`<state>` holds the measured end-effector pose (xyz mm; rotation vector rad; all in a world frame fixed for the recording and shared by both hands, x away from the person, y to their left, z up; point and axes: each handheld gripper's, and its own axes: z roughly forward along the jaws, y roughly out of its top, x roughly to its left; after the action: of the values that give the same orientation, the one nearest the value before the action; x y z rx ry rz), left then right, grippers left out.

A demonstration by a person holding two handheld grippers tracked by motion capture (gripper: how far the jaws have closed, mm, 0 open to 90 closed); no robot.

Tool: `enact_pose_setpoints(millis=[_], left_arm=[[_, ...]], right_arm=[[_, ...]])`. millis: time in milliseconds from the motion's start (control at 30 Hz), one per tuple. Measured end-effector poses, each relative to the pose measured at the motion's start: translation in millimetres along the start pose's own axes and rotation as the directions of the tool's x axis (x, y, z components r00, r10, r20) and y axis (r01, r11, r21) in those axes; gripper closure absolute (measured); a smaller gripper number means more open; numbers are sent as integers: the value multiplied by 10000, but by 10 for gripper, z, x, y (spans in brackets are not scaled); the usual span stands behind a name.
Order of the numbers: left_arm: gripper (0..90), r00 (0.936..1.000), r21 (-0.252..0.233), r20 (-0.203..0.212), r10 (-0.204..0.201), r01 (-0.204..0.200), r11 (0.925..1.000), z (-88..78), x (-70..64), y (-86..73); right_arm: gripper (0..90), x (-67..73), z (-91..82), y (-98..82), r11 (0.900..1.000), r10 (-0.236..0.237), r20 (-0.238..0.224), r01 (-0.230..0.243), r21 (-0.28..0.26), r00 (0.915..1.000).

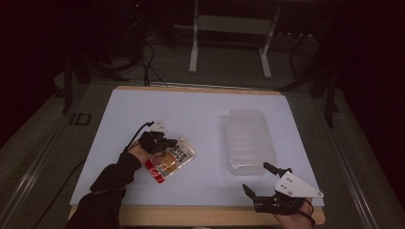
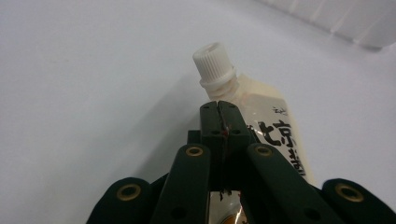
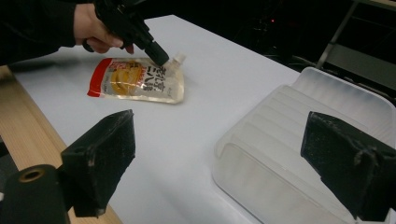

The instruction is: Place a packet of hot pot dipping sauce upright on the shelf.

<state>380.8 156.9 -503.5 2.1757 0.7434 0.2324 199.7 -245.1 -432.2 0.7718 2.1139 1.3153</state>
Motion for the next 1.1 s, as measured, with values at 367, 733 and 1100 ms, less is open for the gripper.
enact_pose_setpoints(millis=[367,733,1100], left_arm=[[900,9999,-479,-131,56,-62,9988,-305,-132,64],[900,9992,-856,-261,317,-339,9958,-522,-254,122],[900,9977,-1523,-482,468,-536,9869,-649,-375,315]], right_arm=[[102,-5,6,1,10000,79,-25,-79,-35,10000],[102,-16,16,1,9998,174,-99,-175,-8,9998],[103,-33,17,-3,9996,270,-144,-271,-19,9995]])
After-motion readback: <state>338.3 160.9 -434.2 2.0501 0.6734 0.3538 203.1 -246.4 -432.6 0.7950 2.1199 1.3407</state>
